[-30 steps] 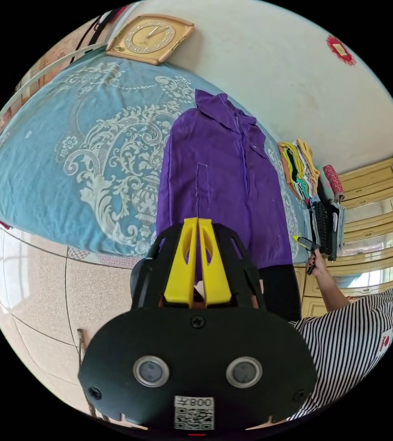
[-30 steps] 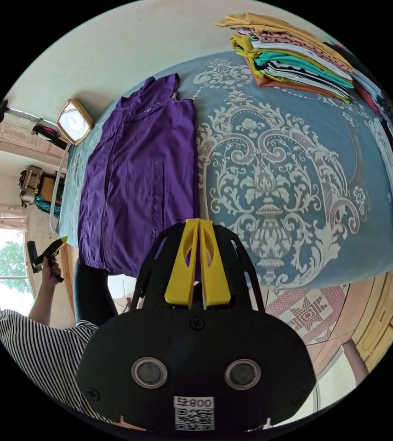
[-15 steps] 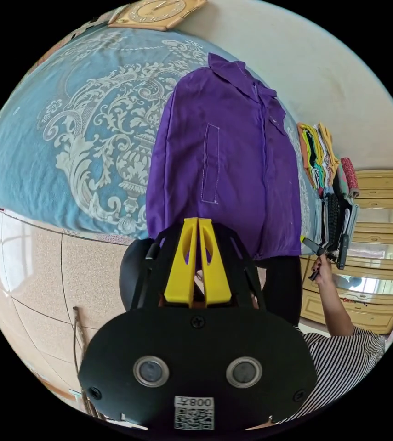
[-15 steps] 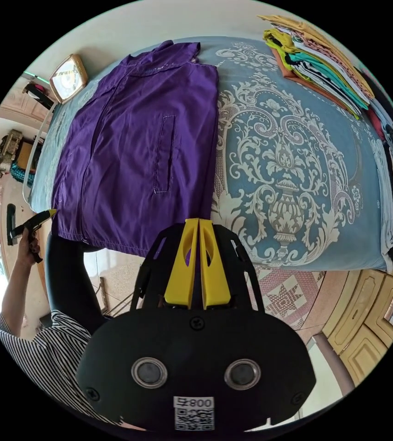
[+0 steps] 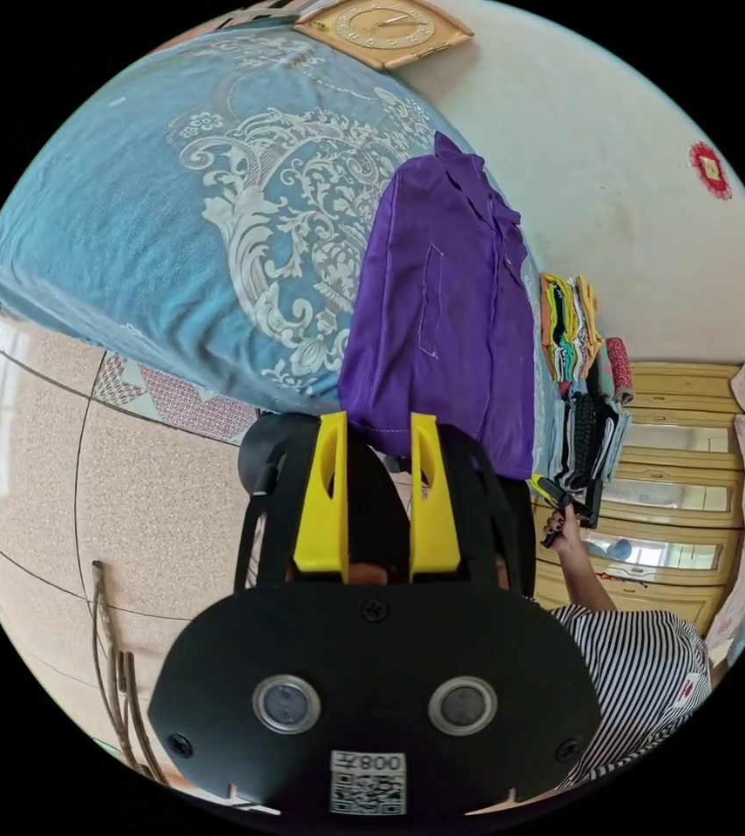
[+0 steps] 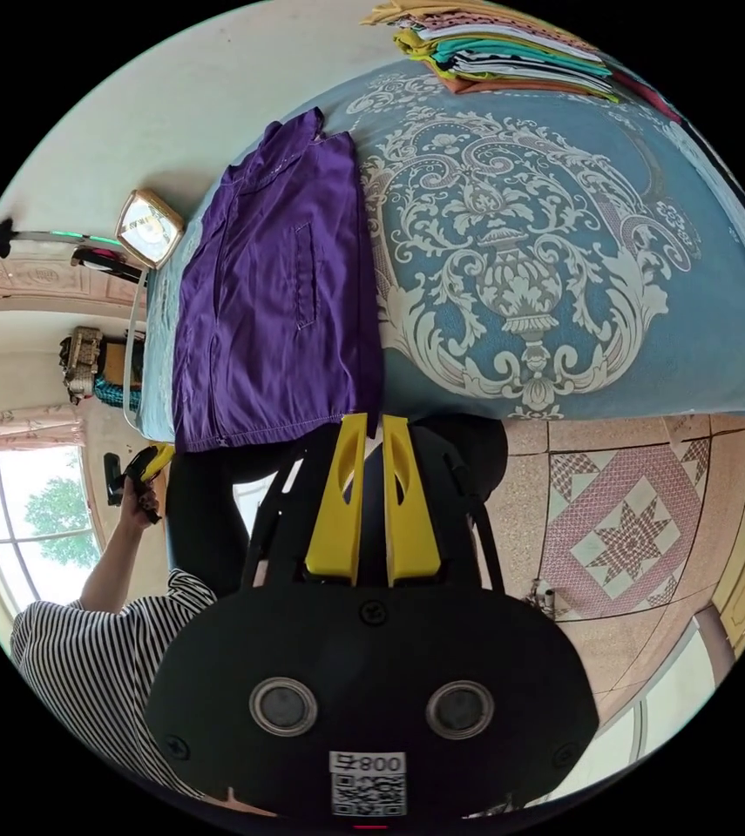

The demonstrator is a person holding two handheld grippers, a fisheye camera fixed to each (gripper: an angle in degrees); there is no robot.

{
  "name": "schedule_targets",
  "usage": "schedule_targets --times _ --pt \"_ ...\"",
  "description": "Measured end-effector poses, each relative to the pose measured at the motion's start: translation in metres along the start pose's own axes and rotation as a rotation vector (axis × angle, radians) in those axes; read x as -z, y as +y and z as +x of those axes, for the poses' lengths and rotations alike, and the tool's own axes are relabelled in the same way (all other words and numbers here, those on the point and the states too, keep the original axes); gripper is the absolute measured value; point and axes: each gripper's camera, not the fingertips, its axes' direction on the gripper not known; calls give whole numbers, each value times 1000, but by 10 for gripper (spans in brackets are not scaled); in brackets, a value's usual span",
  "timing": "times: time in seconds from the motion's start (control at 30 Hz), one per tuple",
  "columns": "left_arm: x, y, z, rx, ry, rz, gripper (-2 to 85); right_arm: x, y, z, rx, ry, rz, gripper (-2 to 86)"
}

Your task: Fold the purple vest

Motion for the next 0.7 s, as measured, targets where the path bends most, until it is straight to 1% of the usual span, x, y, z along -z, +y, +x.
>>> schedule_targets --times 0.1,0.23,0.37,0.5,0.7 --pt "-9 -8 5 -28 -34 -42 116 -2 -1 1 9 -9 -14 52" --pt "-19 -15 2 -16 -104 -83 120 -3 0 6 2 -14 -22 55" --pt "-27 -17 -2 -8 -135 -116 119 0 4 13 -10 -3 -6 56" --pt "-33 -19 -6 2 -147 -142 117 -4 5 18 -11 -11 -21 62" --pt "-32 -15 -18 20 -94 -159 115 -15 2 16 6 -55 -47 77"
